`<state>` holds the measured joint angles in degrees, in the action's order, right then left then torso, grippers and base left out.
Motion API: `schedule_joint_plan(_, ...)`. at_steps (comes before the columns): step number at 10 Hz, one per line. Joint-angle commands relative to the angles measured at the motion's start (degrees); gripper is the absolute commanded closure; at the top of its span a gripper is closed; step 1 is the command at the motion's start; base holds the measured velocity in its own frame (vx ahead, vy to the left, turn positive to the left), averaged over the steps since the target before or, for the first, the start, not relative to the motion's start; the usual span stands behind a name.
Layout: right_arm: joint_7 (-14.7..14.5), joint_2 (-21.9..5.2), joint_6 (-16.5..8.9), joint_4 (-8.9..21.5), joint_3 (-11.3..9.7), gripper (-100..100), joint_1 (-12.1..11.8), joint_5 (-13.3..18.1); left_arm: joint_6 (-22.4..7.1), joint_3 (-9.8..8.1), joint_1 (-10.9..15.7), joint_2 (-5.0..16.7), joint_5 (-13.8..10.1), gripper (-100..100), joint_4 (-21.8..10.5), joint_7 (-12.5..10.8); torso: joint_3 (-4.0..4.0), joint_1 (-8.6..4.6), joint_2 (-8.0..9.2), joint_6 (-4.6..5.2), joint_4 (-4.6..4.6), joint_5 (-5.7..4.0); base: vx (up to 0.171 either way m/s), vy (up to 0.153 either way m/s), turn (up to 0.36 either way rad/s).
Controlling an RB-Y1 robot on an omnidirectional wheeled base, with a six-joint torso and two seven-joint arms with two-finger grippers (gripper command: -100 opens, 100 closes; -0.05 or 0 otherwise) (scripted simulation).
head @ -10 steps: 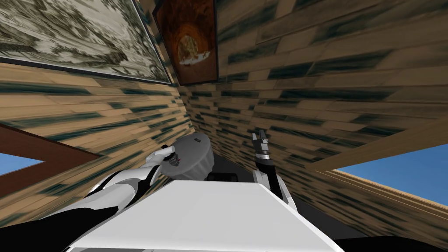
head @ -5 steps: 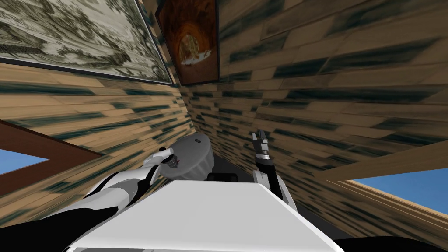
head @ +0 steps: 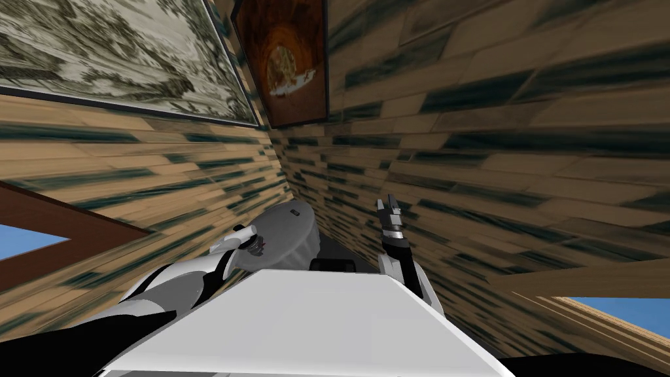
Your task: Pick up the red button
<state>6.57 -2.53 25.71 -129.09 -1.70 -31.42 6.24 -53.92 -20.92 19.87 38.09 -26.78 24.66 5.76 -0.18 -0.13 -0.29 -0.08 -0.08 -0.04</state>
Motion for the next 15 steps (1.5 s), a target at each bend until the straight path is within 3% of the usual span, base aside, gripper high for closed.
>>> schedule_joint_plan(1, 0.00, 0.00, 0.00, 0.00, 0.00, 0, 0.00, 0.00, 0.00, 0.00, 0.00, 0.00, 0.00, -100, 0.00, 0.00, 0.00, 0.00, 0.00, 0.00, 0.00, 0.00, 0.027, -0.006, 0.000)
schedule_joint_plan(2, 0.00, 0.00, 0.00, 0.00, 0.00, 0, 0.01, 0.00, 0.11, -0.03, 0.02, 0.00, -0.01, 100, -0.10, 0.15, 0.09, 0.06, 0.16, 0.00, 0.03, 0.01, 0.006, -0.002, 0.002)
schedule_joint_plan(6, 0.00, 0.00, 0.00, 0.00, 0.00, 0, 0.01, 0.00, 0.10, -0.03, 0.03, 0.00, -0.01, 100, -0.08, 0.15, 0.17, 0.14, 0.29, -0.01, 0.06, 0.05, 0.000, 0.000, 0.000)
schedule_joint_plan(7, 0.00, 0.00, 0.00, 0.00, 0.00, 0, 0.01, 0.00, 0.10, -0.03, 0.03, 0.00, -0.01, 0, -0.08, 0.15, 0.17, 0.14, 0.30, -0.01, 0.06, 0.05, 0.000, 0.000, 0.000)
schedule_joint_plan(8, 0.00, 0.00, 0.00, 0.00, 0.00, 0, 0.01, 0.00, -0.46, 1.23, 0.96, 0.27, -0.18, 100, -0.18, -1.59, 0.17, 0.14, 0.30, -0.01, 0.06, 0.04, -0.061, 0.023, -0.093)
schedule_joint_plan(15, 0.00, 0.00, 0.00, 0.00, 0.00, 0, 0.02, 0.00, -4.24, 5.40, 2.00, 0.52, -0.53, 100, 3.79, -8.71, 0.34, 0.20, 0.58, 0.00, 0.13, 0.03, -0.077, 0.028, -0.062)
